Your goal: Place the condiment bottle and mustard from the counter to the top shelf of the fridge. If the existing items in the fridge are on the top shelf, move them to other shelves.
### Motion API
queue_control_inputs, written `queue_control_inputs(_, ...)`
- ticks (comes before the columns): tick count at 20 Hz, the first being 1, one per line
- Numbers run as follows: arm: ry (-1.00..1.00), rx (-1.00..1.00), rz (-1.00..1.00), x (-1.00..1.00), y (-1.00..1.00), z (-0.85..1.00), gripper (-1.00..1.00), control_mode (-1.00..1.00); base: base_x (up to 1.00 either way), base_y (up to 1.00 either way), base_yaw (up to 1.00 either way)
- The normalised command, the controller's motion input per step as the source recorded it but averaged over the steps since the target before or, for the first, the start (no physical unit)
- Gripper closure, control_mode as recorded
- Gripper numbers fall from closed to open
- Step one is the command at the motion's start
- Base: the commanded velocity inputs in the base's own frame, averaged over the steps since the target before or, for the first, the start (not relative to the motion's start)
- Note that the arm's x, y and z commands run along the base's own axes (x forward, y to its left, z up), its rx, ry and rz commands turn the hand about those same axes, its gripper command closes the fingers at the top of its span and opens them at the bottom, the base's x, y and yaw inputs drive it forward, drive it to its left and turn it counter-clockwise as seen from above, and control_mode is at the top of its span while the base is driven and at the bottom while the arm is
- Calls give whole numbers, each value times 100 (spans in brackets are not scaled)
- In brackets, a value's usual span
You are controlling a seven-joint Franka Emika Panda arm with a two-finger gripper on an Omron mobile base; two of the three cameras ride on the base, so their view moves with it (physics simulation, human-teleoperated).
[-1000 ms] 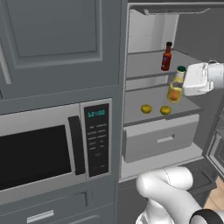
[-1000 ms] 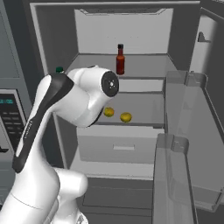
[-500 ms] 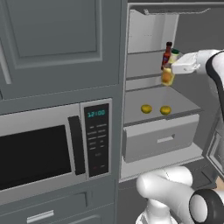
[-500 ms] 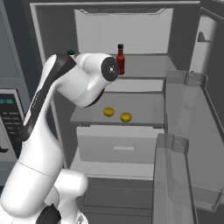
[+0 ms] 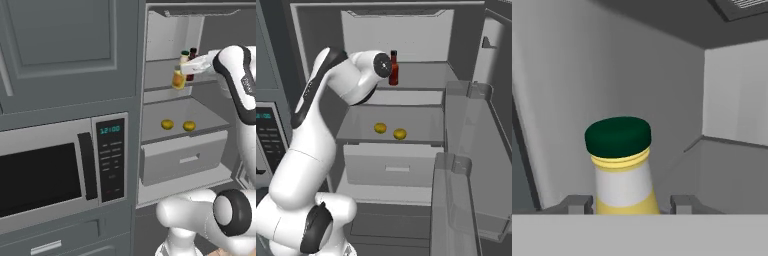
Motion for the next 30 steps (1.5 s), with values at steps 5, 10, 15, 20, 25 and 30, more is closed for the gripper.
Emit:
queue_control_inputs(5,0,0,0,69,8,-13,100,-100,0,0,0)
queue_control_inputs(10,0,0,0,46,1,-39,100,-100,0,0,0)
queue_control_inputs(15,-2,0,-3,50,14,-11,100,-100,0,0,0)
queue_control_inputs(20,-2,0,-4,47,14,8,100,-100,0,0,0)
queue_control_inputs(25,0,0,-1,41,5,-28,100,-100,0,0,0)
queue_control_inputs(30,-1,0,0,38,0,-30,100,-100,0,0,0)
